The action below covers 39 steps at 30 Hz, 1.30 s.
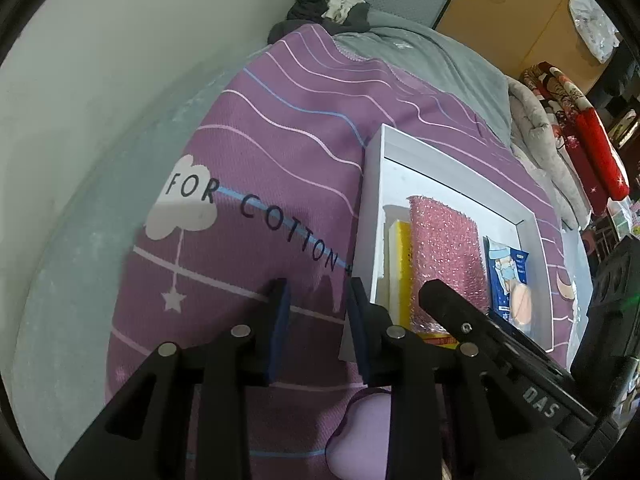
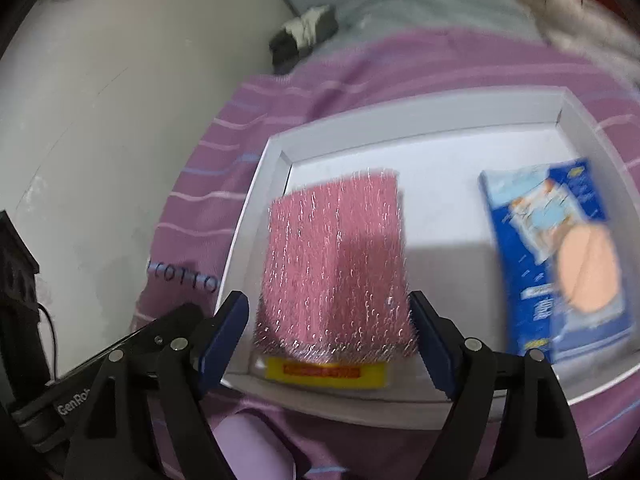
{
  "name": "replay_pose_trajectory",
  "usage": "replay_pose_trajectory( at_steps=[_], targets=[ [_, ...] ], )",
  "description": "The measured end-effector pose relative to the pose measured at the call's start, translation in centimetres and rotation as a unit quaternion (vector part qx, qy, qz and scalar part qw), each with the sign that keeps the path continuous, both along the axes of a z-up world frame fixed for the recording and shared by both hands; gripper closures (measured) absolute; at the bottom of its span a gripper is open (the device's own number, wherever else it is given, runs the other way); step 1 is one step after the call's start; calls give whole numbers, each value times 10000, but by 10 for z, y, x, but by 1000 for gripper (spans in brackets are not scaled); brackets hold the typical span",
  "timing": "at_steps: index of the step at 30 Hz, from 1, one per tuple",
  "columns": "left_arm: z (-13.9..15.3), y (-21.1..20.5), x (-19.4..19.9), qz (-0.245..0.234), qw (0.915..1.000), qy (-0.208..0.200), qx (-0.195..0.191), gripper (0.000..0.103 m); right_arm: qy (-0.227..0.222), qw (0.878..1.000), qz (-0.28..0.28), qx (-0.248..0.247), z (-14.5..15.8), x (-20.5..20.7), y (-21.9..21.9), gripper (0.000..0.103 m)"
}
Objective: Organize soft objects
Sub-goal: 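Lower the pink sponge onto the yellow card in the tray and open the right gripper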
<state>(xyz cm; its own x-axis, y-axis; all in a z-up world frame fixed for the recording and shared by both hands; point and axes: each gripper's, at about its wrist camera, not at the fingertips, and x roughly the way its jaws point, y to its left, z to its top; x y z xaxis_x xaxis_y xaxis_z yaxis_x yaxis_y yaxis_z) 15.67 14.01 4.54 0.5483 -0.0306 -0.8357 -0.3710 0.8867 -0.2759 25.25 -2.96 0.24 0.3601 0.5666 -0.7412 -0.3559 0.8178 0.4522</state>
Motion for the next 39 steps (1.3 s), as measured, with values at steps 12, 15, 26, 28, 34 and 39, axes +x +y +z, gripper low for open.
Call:
replay_pose_trajectory(
  at_steps=[12,15,26,28,34,39],
  targets=[
    [2,4,-2,-15,10000,-66,-57,73,-335,9976,-208,576,24,-1,-24,19],
    [3,3,-3,-30,10000,-64,-49,73,-207,9969,-432,618,17,9,-31,27],
    [6,4,-6,-14,10000,-70,64,73,513,9951,-157,826,-9,11,-9,65],
    [6,5,-6,-3,10000,-60,78,73,456,9965,-116,686,-8,8,-2,65],
    [6,4,-5,-24,9999,-23,122,73,463,9975,-59,529,-9,7,2,65],
    [5,-2,-2,-69,9996,31,255,73,423,9982,-3,422,-10,8,7,62]
  ],
)
